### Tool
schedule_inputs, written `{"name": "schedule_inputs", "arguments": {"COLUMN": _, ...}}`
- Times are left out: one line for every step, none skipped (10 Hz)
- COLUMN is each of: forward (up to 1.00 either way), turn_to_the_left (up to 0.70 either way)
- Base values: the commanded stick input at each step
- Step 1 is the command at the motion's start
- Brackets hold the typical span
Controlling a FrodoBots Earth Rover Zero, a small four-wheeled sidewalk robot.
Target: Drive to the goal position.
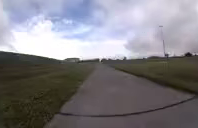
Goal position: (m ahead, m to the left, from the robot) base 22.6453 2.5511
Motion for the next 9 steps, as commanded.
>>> {"name": "schedule_inputs", "arguments": {"forward": 0.00, "turn_to_the_left": -0.35}}
{"name": "schedule_inputs", "arguments": {"forward": 0.00, "turn_to_the_left": -1.00}}
{"name": "schedule_inputs", "arguments": {"forward": 0.00, "turn_to_the_left": -1.00}}
{"name": "schedule_inputs", "arguments": {"forward": 0.00, "turn_to_the_left": -1.00}}
{"name": "schedule_inputs", "arguments": {"forward": 0.00, "turn_to_the_left": -1.00}}
{"name": "schedule_inputs", "arguments": {"forward": 0.00, "turn_to_the_left": -1.00}}
{"name": "schedule_inputs", "arguments": {"forward": 0.00, "turn_to_the_left": -1.00}}
{"name": "schedule_inputs", "arguments": {"forward": 0.00, "turn_to_the_left": -1.00}}
{"name": "schedule_inputs", "arguments": {"forward": 0.00, "turn_to_the_left": -1.00}}
